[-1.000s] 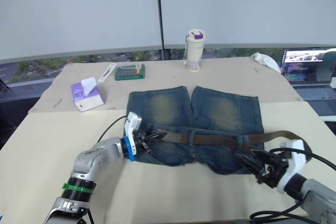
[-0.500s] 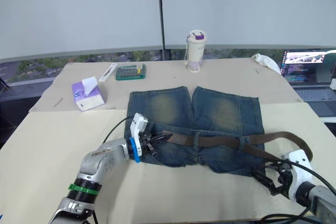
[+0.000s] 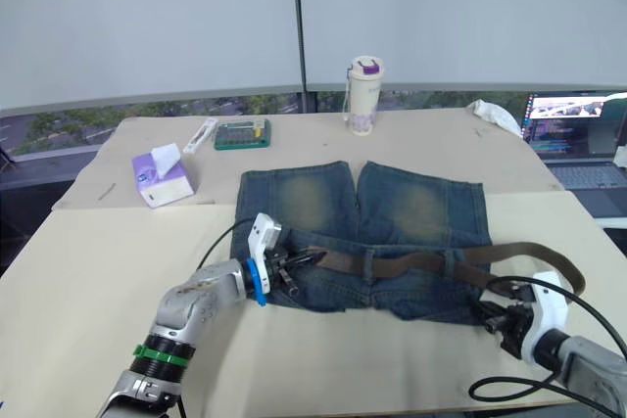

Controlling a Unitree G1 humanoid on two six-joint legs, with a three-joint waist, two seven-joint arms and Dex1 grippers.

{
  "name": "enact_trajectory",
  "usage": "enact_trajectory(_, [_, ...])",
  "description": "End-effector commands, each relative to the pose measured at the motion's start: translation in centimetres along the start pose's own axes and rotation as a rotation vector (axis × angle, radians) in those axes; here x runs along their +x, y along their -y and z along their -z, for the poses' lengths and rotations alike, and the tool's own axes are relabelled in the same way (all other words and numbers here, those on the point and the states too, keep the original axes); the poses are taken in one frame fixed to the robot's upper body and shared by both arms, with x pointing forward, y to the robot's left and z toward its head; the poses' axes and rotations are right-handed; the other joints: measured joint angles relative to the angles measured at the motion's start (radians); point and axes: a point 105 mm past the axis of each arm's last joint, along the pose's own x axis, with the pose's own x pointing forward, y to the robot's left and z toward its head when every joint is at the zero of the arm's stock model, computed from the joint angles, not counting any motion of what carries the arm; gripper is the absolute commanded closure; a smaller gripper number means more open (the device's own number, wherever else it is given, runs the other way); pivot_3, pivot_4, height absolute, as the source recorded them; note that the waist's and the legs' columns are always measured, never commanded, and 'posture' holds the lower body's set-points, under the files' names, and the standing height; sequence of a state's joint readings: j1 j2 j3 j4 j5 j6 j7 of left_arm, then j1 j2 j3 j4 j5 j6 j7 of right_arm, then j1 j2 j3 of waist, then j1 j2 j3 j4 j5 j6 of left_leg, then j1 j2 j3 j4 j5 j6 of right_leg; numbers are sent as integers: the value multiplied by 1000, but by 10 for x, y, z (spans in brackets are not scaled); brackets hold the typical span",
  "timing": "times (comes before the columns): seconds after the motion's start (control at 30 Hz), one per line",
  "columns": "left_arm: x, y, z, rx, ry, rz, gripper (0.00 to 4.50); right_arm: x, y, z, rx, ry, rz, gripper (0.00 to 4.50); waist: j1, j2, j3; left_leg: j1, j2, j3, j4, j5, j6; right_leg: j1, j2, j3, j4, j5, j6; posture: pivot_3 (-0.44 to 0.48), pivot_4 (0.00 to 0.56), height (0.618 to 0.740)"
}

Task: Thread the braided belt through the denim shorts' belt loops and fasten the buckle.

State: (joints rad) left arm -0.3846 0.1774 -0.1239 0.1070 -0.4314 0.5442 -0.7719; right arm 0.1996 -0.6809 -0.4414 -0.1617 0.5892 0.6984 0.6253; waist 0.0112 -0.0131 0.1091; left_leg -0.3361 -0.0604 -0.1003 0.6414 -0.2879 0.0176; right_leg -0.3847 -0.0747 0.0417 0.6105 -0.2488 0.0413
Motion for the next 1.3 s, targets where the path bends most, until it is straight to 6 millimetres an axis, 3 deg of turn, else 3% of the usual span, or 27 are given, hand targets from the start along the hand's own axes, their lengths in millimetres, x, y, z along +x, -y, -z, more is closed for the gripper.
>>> enact_trajectory(0.03, [14,4,-11,38,31,17,4500,7,18,-11,-23,43,109,4478,1,0,0,0,0,0,0,0,0,0,0,0,0,0,0,0,150,740])
enact_trajectory(0.2, [41,6,-24,71,64,15,4500,7,66,-18,21,67,350,4478,15,0,0,0,-4,0,2,1,1,0,-2,-1,0,0,0,0,150,740])
enact_trajectory(0.27, [55,8,-27,73,73,14,4500,-6,83,-11,56,32,441,4478,28,0,0,-1,-5,0,2,1,1,0,-2,0,0,1,0,0,150,740])
enact_trajectory(0.37, [65,11,-30,61,86,24,4500,-18,90,-5,69,1,483,4478,44,0,0,-1,-7,-1,2,1,2,0,-3,0,-1,1,1,0,150,740])
enact_trajectory(0.53, [63,22,-22,61,58,83,4500,-54,105,8,104,9,572,4478,56,0,0,-2,-6,-2,2,1,2,0,-3,0,-1,0,1,0,150,740])
enact_trajectory(0.7, [54,19,-19,-26,66,60,4500,-81,118,12,99,21,657,4478,54,0,0,-1,-7,-2,2,1,3,1,-3,0,-1,0,2,0,150,740])
enact_trajectory(0.83, [47,17,-16,-59,67,45,4500,-91,119,8,59,31,653,4478,52,0,0,-2,-7,-1,2,1,3,1,-3,0,-1,0,2,0,150,740])
enact_trajectory(1.03, [51,21,-27,-108,116,50,4500,-110,136,-3,-15,45,751,2303,43,1,0,-1,-7,-1,2,1,3,1,-3,1,-1,0,3,0,150,740])
enact_trajectory(1.13, [52,23,-32,-123,129,54,4500,-104,121,-16,1,92,607,1268,31,1,0,-2,-7,0,1,1,3,1,-2,1,-1,-1,3,0,150,740])
enact_trajectory(1.23, [52,29,-35,-139,132,82,4500,-123,109,-39,-36,93,486,225,25,6,2,-2,-6,1,0,1,3,2,-2,2,0,-1,4,0,150,740])
enact_trajectory(1.3, [52,32,-35,-154,132,93,4500,-132,105,-51,-62,103,454,10,20,7,2,-3,-7,3,0,1,4,5,-2,3,-1,-2,6,0,150,740])
